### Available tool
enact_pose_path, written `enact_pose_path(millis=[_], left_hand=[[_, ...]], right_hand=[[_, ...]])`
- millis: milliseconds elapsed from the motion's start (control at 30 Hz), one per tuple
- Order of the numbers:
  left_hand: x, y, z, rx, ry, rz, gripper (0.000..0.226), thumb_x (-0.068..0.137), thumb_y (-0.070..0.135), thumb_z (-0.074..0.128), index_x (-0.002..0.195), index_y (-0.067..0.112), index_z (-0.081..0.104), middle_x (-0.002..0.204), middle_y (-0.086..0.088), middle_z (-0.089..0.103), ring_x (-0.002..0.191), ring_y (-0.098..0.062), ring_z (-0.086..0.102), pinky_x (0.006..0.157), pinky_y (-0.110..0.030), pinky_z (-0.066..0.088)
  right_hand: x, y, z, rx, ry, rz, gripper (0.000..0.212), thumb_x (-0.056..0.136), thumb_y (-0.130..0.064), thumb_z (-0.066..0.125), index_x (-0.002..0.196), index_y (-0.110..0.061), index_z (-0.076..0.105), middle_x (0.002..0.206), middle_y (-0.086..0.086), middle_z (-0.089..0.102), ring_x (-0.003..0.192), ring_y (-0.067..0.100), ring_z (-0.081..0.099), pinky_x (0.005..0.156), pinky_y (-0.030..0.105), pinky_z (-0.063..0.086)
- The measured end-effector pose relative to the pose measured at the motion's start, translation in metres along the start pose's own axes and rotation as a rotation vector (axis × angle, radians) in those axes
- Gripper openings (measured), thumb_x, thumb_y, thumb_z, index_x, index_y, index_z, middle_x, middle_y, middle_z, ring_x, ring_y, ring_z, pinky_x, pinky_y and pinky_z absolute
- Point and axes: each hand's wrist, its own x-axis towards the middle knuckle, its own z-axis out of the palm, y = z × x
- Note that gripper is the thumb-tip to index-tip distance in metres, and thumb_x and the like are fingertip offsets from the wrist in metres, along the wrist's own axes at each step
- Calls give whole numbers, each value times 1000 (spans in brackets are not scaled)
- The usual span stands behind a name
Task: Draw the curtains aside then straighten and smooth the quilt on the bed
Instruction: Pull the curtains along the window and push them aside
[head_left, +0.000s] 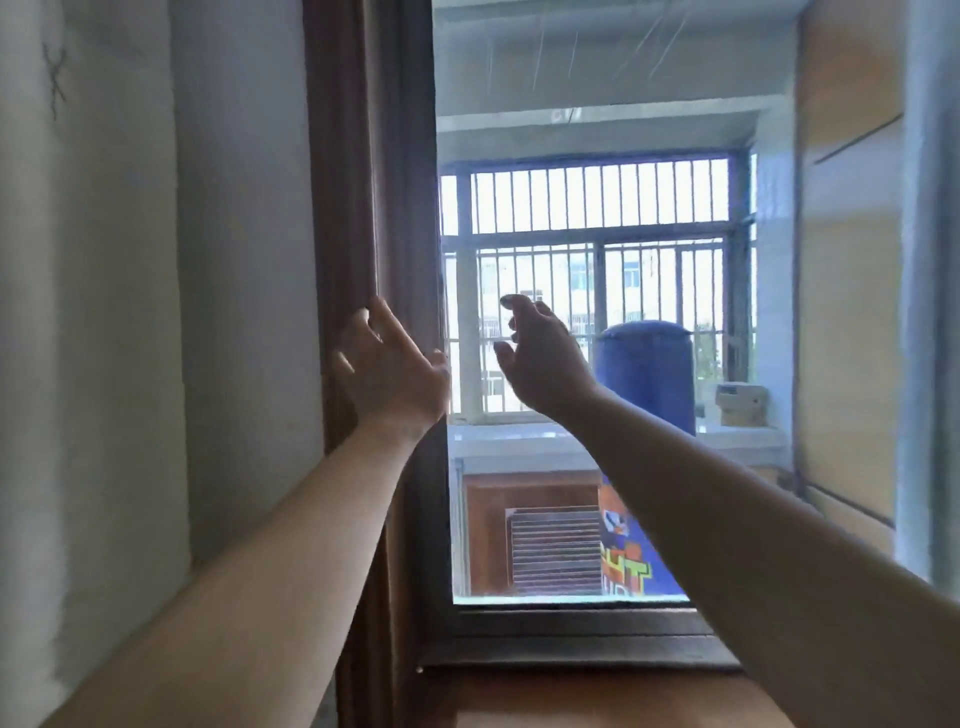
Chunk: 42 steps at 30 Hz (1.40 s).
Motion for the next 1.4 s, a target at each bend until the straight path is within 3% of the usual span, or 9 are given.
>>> enact_pose_path(millis=[100, 333, 533, 733, 833, 933, 1100, 1233, 1400], left_hand=[[-19, 39, 17, -50, -47, 16, 82, 90, 45, 49, 151, 15, 3, 157, -13, 10, 145, -32, 11, 117, -49, 10], [-62, 139, 51, -275, -119, 31, 81, 88, 40, 59, 150, 16, 12, 151, -18, 21, 140, -34, 20, 115, -50, 18], [-104, 225, 64, -537, -211, 41, 80, 89, 37, 56, 151, 19, 9, 150, -13, 20, 139, -33, 20, 115, -50, 17], [-144, 301, 68, -839, -337, 126, 90, 81, 68, 39, 152, 22, 8, 153, -11, 21, 140, -32, 22, 112, -55, 22], [-170, 339, 69, -866, -436, 206, 104, 75, 78, 43, 152, 24, -2, 158, -7, 12, 144, -29, 14, 116, -54, 16], [-192, 377, 77, -871, -516, 205, 120, 68, 79, 53, 152, 21, -9, 159, -6, 10, 143, -30, 17, 112, -50, 22], [-209, 425, 93, -978, -618, 56, 121, 77, 53, 70, 150, 4, -13, 159, -13, 8, 144, -24, 15, 113, -33, 20], [-216, 455, 110, -909, -581, -29, 79, 82, 46, 69, 136, 1, 32, 129, -20, 54, 116, -35, 54, 91, -39, 43], [-228, 483, 124, -789, -551, 108, 47, 86, 44, 63, 109, 6, 47, 108, -19, 63, 100, -35, 60, 72, -34, 41]], right_hand=[[-14, 35, -32, -55, -2, 45, 46, 91, -8, 56, 135, -7, 42, 119, 16, 55, 105, 28, 57, 86, 29, 42], [-48, 108, -108, -320, 53, 50, 47, 92, -11, 55, 136, -8, 41, 123, 15, 52, 110, 32, 56, 93, 42, 48], [-71, 149, -178, -583, 339, -130, 44, 81, -5, 67, 124, -3, 56, 119, 20, 59, 107, 36, 60, 95, 42, 49], [-92, 189, -258, -700, 631, -103, 56, 88, -36, 60, 136, -8, 49, 140, 18, 47, 131, 32, 44, 109, 47, 36], [-112, 217, -295, -688, 539, 41, 72, 86, -49, 57, 142, -9, 38, 148, 19, 36, 136, 33, 35, 113, 48, 29], [-135, 247, -328, -722, 401, 223, 80, 88, -50, 56, 148, -10, 22, 154, 19, 20, 143, 34, 19, 117, 48, 15], [-161, 291, -370, -740, 276, 491, 90, 90, -52, 52, 151, -8, 2, 157, 21, 1, 147, 32, 1, 118, 48, 3], [-174, 322, -396, -692, 193, 681, 99, 90, -54, 51, 149, -3, -8, 157, 24, 2, 146, 34, 4, 117, 51, 8], [-181, 349, -407, -568, 170, 797, 91, 91, -48, 53, 148, 1, 1, 144, 20, 38, 131, 36, 40, 107, 46, 30]])
